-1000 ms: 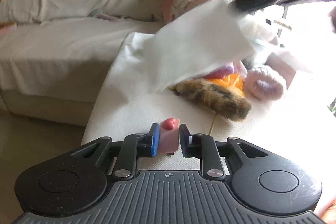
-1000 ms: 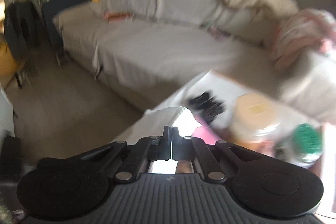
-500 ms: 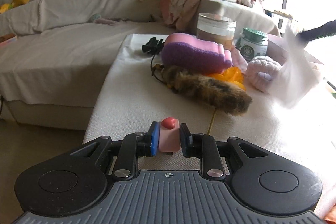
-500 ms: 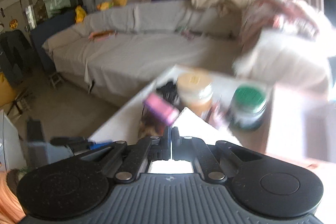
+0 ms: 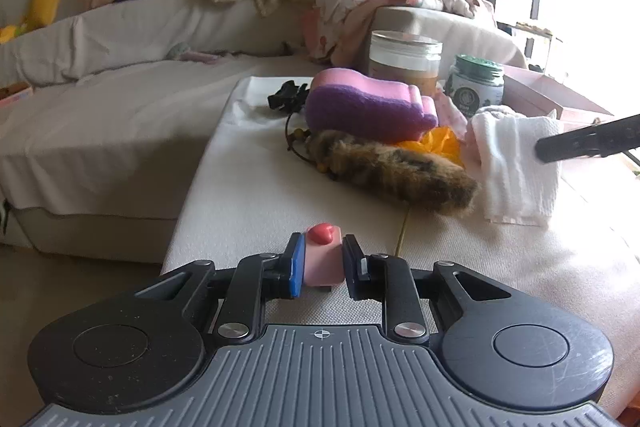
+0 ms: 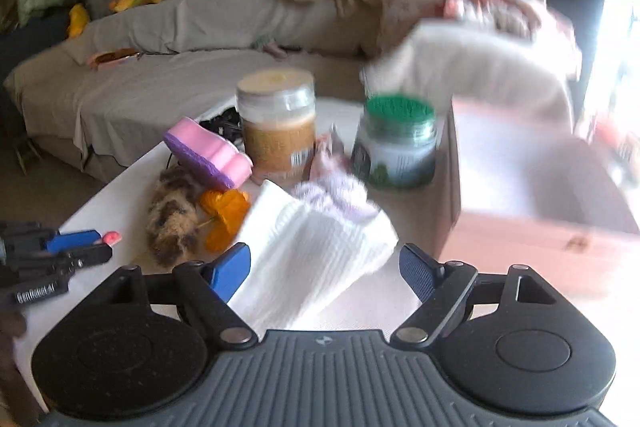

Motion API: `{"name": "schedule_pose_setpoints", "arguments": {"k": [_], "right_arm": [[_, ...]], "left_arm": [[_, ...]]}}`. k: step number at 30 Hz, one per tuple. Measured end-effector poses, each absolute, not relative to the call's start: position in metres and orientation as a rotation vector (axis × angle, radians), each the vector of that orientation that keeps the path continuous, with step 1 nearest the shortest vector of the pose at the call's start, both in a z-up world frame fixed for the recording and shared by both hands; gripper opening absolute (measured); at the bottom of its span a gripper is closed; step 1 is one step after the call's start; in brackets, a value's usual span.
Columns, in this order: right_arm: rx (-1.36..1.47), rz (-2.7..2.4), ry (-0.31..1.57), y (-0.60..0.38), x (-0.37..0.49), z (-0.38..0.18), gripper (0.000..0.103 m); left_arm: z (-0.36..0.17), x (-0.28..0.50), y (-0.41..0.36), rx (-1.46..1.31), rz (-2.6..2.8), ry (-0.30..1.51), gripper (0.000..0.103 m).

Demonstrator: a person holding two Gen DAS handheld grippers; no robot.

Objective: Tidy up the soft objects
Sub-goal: 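Grasp and lift the white paper towel with the right tool while the left tool holds the eraser, then drop the paper towel into the pink box with the right tool while the left tool drops the eraser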

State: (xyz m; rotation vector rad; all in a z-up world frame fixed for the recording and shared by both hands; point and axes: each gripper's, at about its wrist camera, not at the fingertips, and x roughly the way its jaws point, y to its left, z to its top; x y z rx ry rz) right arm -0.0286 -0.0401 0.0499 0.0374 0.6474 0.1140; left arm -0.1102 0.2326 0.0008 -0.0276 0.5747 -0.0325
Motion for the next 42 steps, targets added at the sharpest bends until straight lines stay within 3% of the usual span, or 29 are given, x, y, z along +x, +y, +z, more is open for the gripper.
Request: {"name": "schedule_pose_setpoints", "arguments": {"k": [3,5,6,7,8,12,19,25,29,35,42], "right_arm": [[0.082,0.122,0.695,-0.038,-0.012,0.039,0.082],[0.065,0.116,0.716,-0.031,-0.008,0.034,0.076],[0.049,0.126,0.731,-0.027,-0.009,0.033,0.053],[0.029,0.152,0.750,-0.024,-0.010,0.033,0.017],[0.016,0.185,0.767,-0.022,-0.013,0.035,0.004],[0.032,0.211,0.691,-0.037,-0.049,0.060,0.003],[0.004,0.181,0.503,-0.095,-0.138,0.124,0.003],[-0.028,0.029,0.335,-0.156,-0.159,0.188,0.003],[0.003,-0.048,0.323,-0.200,-0.128,0.215,0.003],[0.073,-0.075,0.432,-0.241,-0.054,0.208,0.003],[0.209,-0.007,0.743,-0.244,0.057,0.137,0.003]], "left_arm": [[0.001,-0.110,0.233,-0.033,-0.034,0.574,0.024],[0.001,-0.111,0.232,-0.033,-0.033,0.575,0.023],[0.002,-0.112,0.231,-0.031,-0.032,0.578,0.023],[0.002,-0.112,0.232,-0.032,-0.035,0.580,0.023],[0.003,-0.114,0.231,-0.032,-0.042,0.585,0.023],[0.014,-0.125,0.224,-0.017,-0.074,0.573,0.023],[0.081,-0.142,0.168,0.034,-0.328,0.434,0.023],[0.143,-0.065,0.085,0.054,-0.539,0.333,0.024],[0.151,0.025,0.044,-0.134,-0.636,0.376,0.024],[0.091,0.110,0.025,-0.294,-0.498,0.569,0.024],[0.124,0.071,0.083,-0.266,-0.384,0.400,0.024]]}}
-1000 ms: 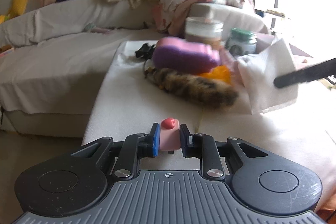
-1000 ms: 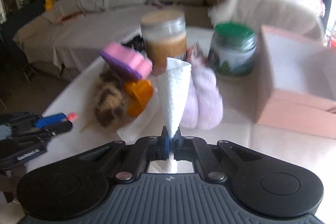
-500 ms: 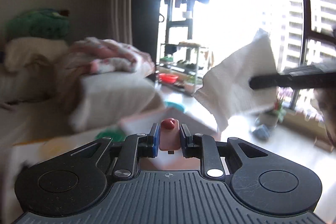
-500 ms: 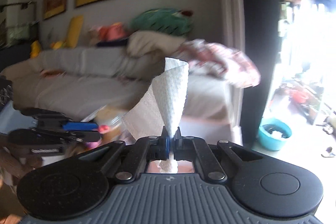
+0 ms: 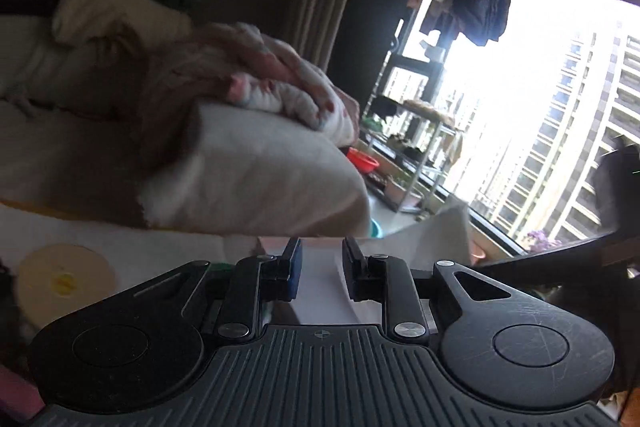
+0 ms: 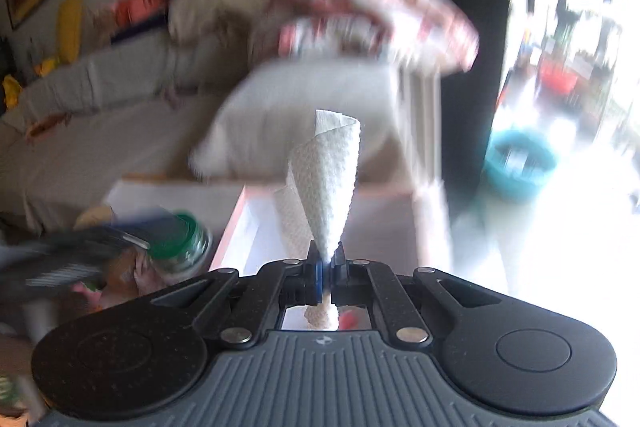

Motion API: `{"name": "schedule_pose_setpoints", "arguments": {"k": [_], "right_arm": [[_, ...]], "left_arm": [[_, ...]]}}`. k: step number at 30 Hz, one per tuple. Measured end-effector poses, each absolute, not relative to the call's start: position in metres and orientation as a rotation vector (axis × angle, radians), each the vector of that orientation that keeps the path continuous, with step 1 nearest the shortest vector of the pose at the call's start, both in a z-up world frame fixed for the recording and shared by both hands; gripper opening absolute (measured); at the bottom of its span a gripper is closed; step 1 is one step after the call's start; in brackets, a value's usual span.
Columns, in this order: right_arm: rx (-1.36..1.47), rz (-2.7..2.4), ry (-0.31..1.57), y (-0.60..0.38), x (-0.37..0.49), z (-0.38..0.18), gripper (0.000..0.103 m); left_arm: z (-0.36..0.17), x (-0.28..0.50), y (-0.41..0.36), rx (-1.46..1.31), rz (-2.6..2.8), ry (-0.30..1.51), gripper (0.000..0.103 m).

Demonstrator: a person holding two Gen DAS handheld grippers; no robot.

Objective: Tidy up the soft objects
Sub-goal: 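Drop the paper towel into the pink box with the right tool while the left tool drops the eraser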

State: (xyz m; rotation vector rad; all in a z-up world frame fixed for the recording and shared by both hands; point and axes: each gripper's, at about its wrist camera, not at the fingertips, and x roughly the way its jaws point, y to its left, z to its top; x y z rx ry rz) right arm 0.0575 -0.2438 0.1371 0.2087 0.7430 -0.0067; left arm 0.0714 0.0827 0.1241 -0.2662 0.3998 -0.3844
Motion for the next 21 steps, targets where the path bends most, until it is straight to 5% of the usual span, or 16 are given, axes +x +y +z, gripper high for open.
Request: {"name": "schedule_pose_setpoints", "arguments": {"k": [4,9,11,13,15,21], "right_arm": [[0.325,0.054,0.943,-0.223,0.114,0.075,0.003],[0.264,0.063,0.976,-0.194,0.136,0.045,0.005],[0.220,0.074,0.952,-0.190,0.130,0.051,0.014],[0.163,0.059,0.897,-0.187,0.113,0.066,0.045],[0.085,0.015,0.812,-0.184,0.092,0.083,0.058],[0.000,-0.061,0.576,-0.171,0.022,0.119,0.068]], "left_arm": [[0.128,0.035,0.126,-0.255,-0.292,0.363,0.024],[0.107,-0.024,0.183,-0.239,-0.142,0.414,0.024],[0.093,-0.040,0.210,-0.272,-0.078,0.437,0.024],[0.084,-0.053,0.239,-0.296,0.008,0.458,0.024],[0.076,-0.073,0.267,-0.304,0.091,0.468,0.024],[0.060,-0.090,0.289,-0.386,0.109,0.512,0.024]]}}
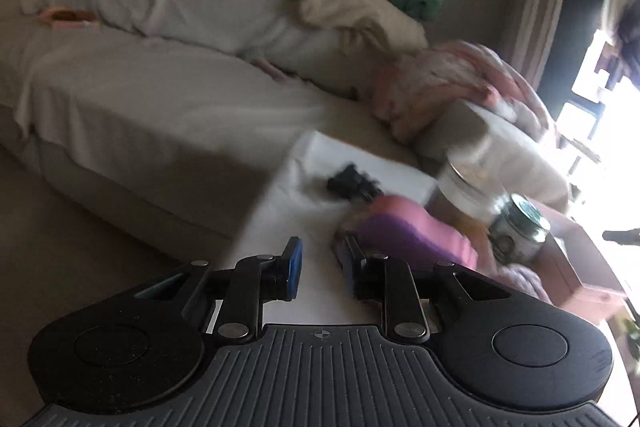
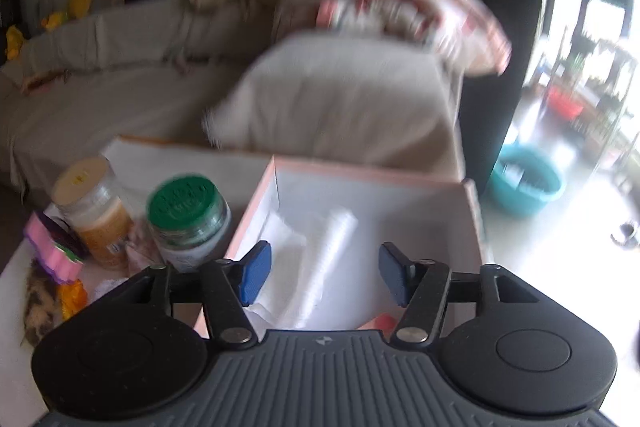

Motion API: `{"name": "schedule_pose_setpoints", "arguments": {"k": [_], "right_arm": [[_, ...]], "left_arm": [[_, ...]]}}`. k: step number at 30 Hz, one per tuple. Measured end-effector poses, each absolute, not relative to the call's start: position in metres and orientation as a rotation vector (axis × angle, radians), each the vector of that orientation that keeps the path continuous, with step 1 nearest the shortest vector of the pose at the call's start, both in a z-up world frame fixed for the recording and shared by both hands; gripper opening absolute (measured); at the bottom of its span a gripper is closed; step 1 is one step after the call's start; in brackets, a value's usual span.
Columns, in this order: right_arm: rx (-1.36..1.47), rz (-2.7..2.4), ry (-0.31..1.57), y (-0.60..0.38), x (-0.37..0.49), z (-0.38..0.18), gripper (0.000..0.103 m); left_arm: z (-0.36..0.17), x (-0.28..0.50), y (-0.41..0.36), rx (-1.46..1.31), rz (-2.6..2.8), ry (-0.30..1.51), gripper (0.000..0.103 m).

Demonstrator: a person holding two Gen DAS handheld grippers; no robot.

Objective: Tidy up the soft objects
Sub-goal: 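Drop the paper towel into the pink box with the right tool while the left tool drops the eraser, then grasp the pink-purple sponge with the right tool while the left tool grasps the lavender fuzzy towel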

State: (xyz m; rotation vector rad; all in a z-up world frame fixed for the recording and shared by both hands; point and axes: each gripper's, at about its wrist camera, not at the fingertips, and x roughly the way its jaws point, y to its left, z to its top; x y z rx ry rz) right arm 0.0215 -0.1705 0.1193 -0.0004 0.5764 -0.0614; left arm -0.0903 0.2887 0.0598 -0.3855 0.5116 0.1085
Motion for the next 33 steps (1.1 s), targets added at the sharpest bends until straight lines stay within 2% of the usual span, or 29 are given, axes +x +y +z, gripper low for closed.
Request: {"name": "schedule_pose_setpoints", "arguments": {"k": [7,13,23,28,33], "right_arm": [[-0.035,0.046,0.525,-0.129,-0.045,0.101,0.069],[-0.072,0.103,0.529,-0.097,-0.071,0.071,0.069],[-0.064,0.166,0.528,-0.086,-0.070,0.049,0.069],[-0.259,0.280,0.439,-0.051,-0.063,0.057,0.069],[-0.404,0.399,0.405,0.010,-0.018,0.067,0.069]], "left_arm": [[0.058,-0.071,0.248,-0.321,-0.032,0.563,0.024],[0.072,-0.060,0.256,-0.459,0.033,0.522,0.024],[0.099,-0.026,0.271,-0.394,0.123,0.527,0.024],[0.084,-0.041,0.274,-0.393,0.056,0.509,0.024],[0.070,-0.060,0.282,-0.364,0.055,0.493,0.024]]}}
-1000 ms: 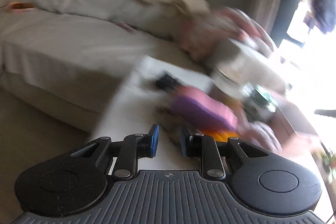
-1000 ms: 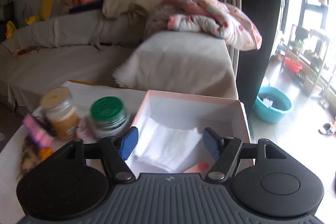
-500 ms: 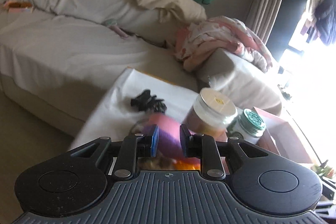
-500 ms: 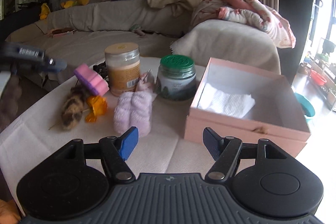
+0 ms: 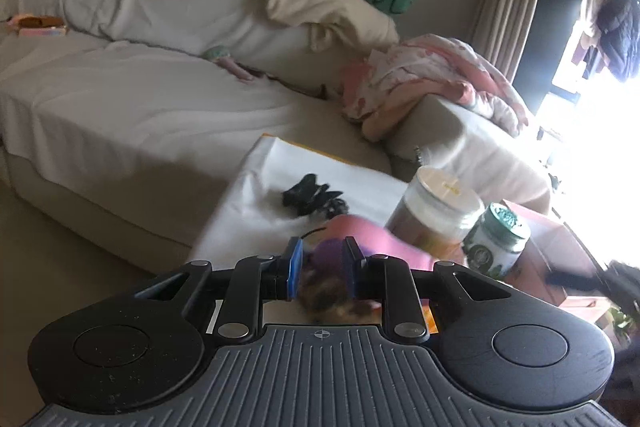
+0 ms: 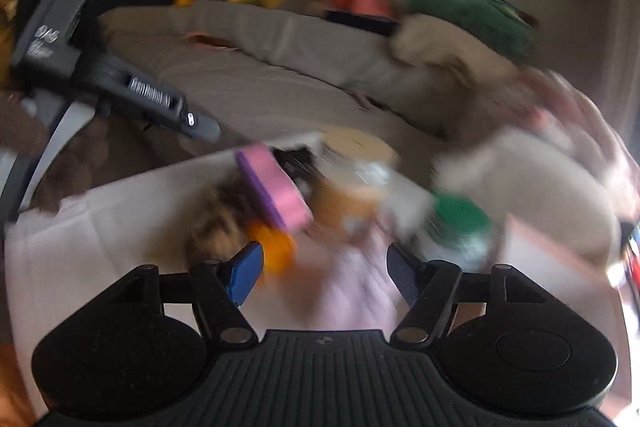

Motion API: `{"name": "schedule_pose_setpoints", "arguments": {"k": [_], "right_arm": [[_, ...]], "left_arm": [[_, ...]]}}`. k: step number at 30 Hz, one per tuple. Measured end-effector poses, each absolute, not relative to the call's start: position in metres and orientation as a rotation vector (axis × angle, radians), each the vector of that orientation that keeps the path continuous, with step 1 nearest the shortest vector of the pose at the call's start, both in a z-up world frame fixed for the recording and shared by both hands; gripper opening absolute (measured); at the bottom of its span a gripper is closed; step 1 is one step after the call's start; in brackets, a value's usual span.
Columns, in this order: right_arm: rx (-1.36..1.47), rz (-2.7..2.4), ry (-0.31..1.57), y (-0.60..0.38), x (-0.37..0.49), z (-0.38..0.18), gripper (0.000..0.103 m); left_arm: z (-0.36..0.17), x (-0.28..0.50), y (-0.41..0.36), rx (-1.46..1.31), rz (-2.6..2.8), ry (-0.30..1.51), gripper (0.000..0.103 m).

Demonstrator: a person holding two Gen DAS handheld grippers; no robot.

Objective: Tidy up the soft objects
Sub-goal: 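Grasp the pink-purple sponge with the right tool while the left tool grasps the lavender fuzzy towel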

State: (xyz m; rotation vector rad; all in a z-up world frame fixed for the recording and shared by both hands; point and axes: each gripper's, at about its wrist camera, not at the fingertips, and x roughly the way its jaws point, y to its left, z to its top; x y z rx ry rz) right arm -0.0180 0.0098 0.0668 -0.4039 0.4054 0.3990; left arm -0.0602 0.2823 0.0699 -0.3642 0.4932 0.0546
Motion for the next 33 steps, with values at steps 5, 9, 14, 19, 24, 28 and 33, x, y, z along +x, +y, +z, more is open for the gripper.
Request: {"name": "schedule_pose_setpoints", "arguments": {"k": [5,9,14,19,24,28,33], "right_arm": [[-0.497,0.426,0.450,0.070,0.041,0.061,0.068],[-0.528,0.411,0.535,0.095,0.071,0.050,0.054],[-0.446,0.407,0.522,0.064,0.044,0.073,0.031],[-0.293,0.281,0.470,-0.022,-0.022,0.099,0.031],[-0.233,0.083,0.493,-0.086,-0.080,0.074,0.031],[-0.134,-0.010,0.498,-0.119,-0.110,0.057,0.031],[-0.058,-0.026,0.461,-0.145,-0.143,0.039,0.031]], "left_arm": [[0.063,-0.075,0.293,-0.334,0.032,0.506,0.024],[0.057,-0.084,0.298,-0.316,0.013,0.513,0.024],[0.050,-0.087,0.300,-0.336,0.015,0.522,0.024],[0.055,-0.078,0.266,-0.306,-0.096,0.527,0.024],[0.076,-0.055,0.188,-0.247,-0.214,0.519,0.024],[0.072,-0.039,0.134,-0.276,-0.155,0.552,0.024],[0.052,-0.031,0.123,-0.371,-0.120,0.604,0.025]]}}
